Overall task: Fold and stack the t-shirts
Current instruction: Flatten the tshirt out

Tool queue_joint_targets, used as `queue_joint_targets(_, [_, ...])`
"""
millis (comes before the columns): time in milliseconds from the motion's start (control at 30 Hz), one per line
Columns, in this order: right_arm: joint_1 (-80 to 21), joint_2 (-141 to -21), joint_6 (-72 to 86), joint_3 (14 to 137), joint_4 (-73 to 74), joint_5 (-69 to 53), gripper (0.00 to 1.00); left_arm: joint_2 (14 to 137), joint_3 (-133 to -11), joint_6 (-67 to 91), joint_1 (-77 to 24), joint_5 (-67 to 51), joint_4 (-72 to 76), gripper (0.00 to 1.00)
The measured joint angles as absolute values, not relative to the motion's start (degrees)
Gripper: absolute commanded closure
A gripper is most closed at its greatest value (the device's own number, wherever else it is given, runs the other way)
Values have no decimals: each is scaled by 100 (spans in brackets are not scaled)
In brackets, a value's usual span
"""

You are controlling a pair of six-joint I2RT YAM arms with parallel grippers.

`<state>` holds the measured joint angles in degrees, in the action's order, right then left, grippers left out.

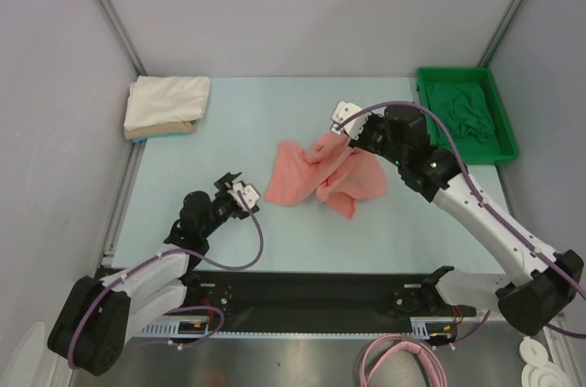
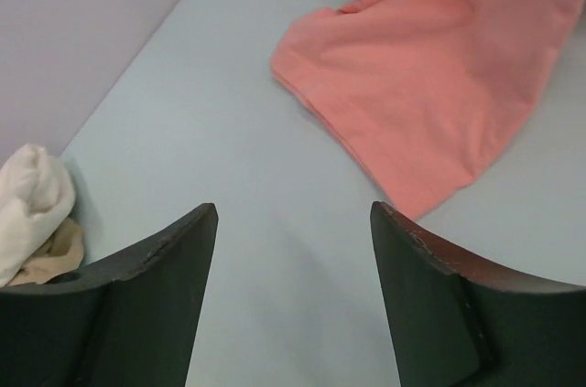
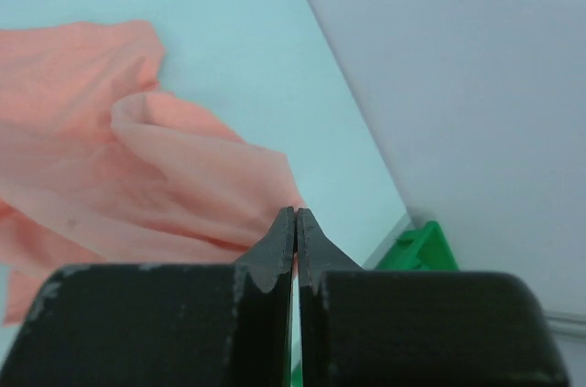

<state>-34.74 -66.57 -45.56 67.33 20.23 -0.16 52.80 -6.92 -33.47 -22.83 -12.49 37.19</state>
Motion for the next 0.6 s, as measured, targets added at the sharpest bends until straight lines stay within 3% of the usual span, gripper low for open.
queue_joint_targets(133, [-3267, -7220, -4652, 6858, 1688, -1, 100, 5717, -1306, -3581, -2488, -1704, 2775, 23])
queue_joint_targets(267, [-3094, -7760, -4633, 6879, 1588, 8, 100, 6938, -2471, -3684, -2652, -1885, 2053, 28])
queue_joint_targets(600, [-3048, -7861, -4506, 6877, 1398, 19, 100, 8687, -4209, -3708, -3000, -2180, 279, 27])
